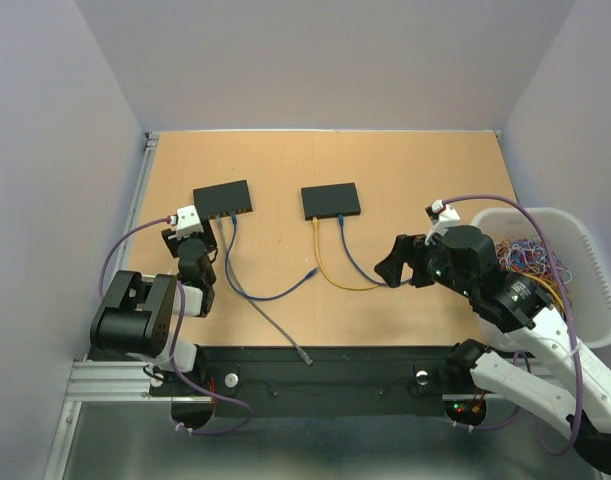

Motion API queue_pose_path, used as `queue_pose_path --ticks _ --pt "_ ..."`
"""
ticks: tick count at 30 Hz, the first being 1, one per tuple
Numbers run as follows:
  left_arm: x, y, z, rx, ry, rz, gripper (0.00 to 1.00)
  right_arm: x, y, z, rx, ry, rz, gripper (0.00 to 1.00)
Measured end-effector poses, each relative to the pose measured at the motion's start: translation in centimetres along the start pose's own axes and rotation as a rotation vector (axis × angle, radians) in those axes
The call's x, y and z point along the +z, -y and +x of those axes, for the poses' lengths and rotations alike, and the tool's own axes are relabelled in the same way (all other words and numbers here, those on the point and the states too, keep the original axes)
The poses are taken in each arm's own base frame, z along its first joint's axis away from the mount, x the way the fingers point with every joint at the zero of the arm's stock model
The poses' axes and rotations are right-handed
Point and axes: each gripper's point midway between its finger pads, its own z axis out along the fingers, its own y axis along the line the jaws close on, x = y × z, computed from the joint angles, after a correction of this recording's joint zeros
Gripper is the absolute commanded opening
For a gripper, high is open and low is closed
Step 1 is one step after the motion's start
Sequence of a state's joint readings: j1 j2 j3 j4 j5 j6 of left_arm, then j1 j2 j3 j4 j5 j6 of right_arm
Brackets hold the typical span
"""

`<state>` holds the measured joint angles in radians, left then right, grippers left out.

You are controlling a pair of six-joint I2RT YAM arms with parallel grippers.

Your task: Insert the plug into the switch port

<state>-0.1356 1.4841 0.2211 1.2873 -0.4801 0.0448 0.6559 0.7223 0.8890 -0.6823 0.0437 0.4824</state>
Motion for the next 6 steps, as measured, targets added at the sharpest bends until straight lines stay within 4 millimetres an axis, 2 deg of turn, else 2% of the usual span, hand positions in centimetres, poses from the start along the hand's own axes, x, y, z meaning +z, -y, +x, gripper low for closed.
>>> queue_pose_path --ticks 3,4,5,6 --pt "0.01 0.08 -0.09 -0.002 0.003 0.004 0.73 0.02 0.01 0.01 0.0 -0.001 0.0 1.0" --pt "0.01 0.11 -0.09 -0.003 0.004 0.005 0.77 -0.01 0.0 0.0 0.0 0.0 0.0 1.0" --pt "0.02 0.11 -0.09 -0.002 0.004 0.006 0.98 -0.03 -0.03 0.0 -0.001 0.0 -0.002 1.0" --pt "0.02 0.12 -0.09 -0.004 0.003 0.006 0.99 -0.05 -0.05 0.0 -0.002 0.0 -0.004 1.0"
